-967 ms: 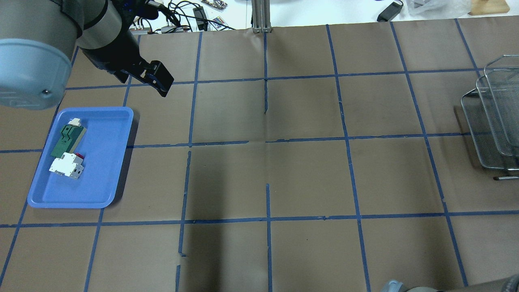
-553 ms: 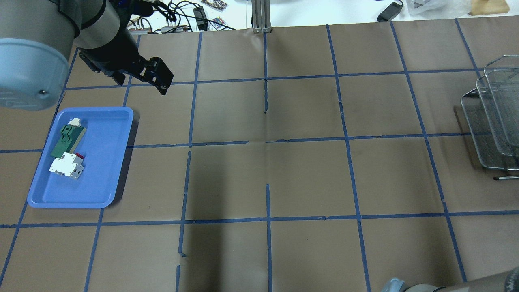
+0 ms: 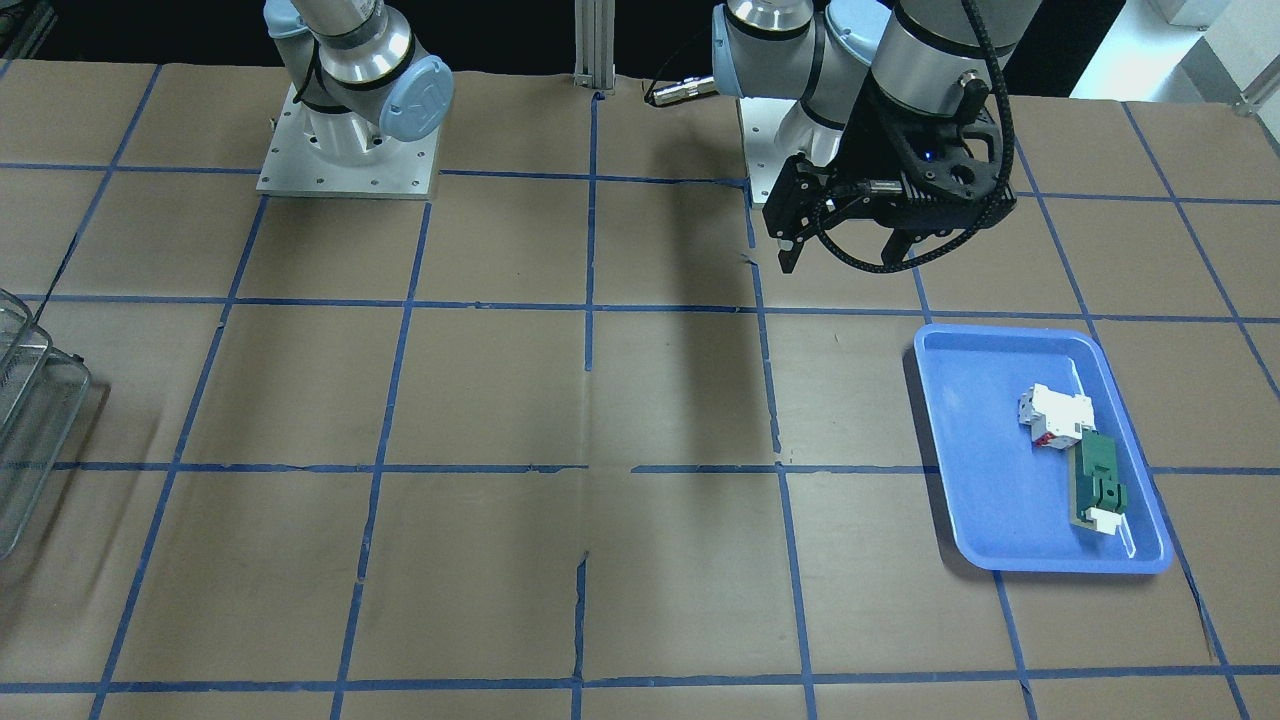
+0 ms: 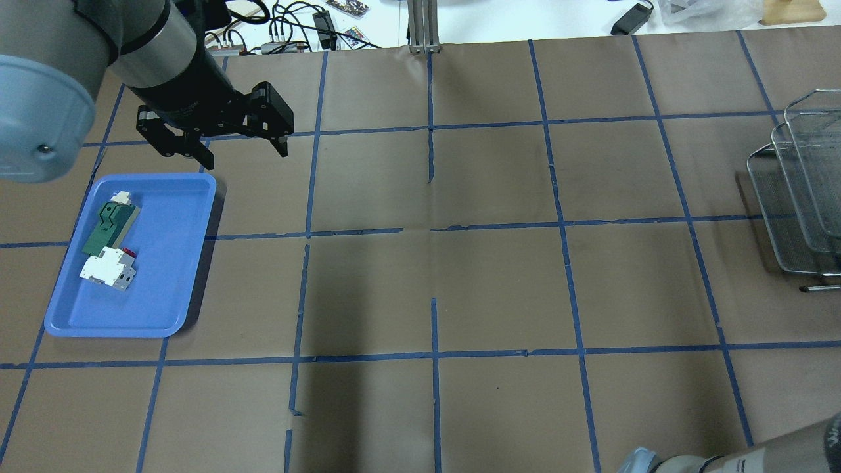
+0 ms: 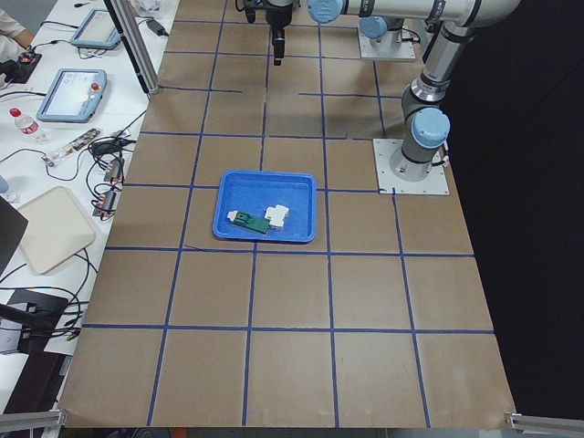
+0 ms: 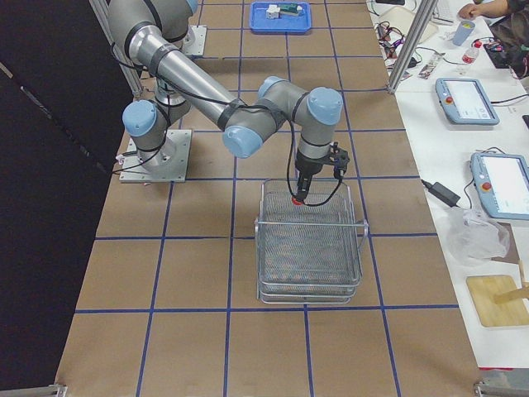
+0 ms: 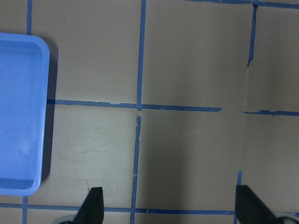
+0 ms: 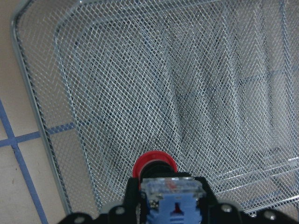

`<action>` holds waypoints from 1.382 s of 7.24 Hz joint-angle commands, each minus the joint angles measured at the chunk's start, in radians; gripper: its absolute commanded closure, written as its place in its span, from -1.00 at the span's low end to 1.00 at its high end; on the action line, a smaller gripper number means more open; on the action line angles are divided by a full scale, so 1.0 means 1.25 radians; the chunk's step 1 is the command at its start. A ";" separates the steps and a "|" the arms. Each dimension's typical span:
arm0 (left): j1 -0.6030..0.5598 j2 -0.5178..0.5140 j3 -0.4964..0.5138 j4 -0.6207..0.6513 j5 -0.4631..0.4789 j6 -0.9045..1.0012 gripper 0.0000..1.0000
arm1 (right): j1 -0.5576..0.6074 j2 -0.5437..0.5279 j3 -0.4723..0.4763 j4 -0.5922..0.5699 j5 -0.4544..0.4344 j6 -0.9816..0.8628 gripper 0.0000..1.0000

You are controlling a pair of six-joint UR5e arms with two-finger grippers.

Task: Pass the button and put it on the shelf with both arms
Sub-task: 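Release the button in the basket with the right gripper while the left arm retracts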

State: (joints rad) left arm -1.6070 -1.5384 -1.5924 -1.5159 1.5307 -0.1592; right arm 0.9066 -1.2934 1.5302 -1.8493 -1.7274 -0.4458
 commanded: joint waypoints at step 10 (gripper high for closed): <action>0.034 -0.005 0.017 -0.013 0.031 0.006 -1.00 | 0.235 -0.218 0.015 0.338 0.115 0.140 -1.00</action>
State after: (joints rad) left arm -1.5662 -1.5426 -1.5724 -1.5326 1.5737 -0.1519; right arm 1.0861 -1.5212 1.5389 -1.5287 -1.6467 -0.3738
